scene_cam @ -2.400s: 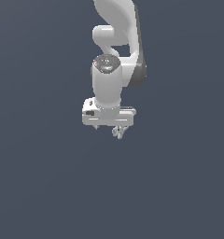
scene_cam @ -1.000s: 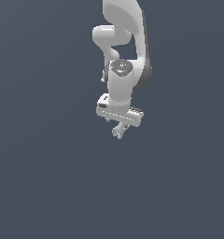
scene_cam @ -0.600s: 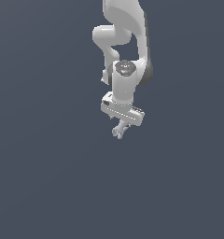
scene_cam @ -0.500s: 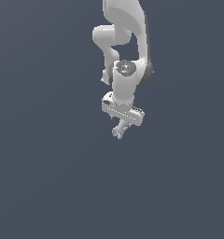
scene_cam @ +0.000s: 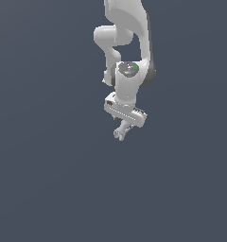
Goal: Pick up the object and move it to a goal position.
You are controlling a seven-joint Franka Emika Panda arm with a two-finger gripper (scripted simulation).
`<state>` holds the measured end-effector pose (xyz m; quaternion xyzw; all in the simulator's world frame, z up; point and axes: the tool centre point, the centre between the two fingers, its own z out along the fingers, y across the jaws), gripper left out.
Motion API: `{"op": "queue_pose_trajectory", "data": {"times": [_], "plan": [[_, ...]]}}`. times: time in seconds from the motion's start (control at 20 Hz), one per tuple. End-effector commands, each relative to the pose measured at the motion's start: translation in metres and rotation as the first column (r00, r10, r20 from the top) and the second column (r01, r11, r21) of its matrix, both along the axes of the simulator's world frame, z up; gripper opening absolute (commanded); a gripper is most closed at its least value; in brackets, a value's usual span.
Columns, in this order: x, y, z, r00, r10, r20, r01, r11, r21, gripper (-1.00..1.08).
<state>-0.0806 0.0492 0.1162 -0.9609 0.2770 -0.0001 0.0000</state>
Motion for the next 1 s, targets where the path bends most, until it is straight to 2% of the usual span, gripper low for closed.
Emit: {"op": "queue_pose_trajectory", "data": {"times": [0.0, 0.5, 0.75, 0.8, 0.95], "plan": [[0.0, 0.0, -0.003, 1.0, 0.0, 0.0, 0.0, 1.0, 0.0, 1.0], [-0.002, 0.0, -0.043, 1.0, -0.004, 0.0, 0.004, 1.0, 0.0, 1.0], [-0.001, 0.0, -0.05, 1.0, -0.004, 0.0, 0.004, 1.0, 0.0, 1.0], [-0.001, 0.0, -0.05, 1.0, -0.004, 0.0, 0.004, 1.0, 0.0, -1.0], [-0.001, 0.0, -0.05, 1.0, -0.004, 0.0, 0.004, 1.0, 0.0, -1.0]]}}
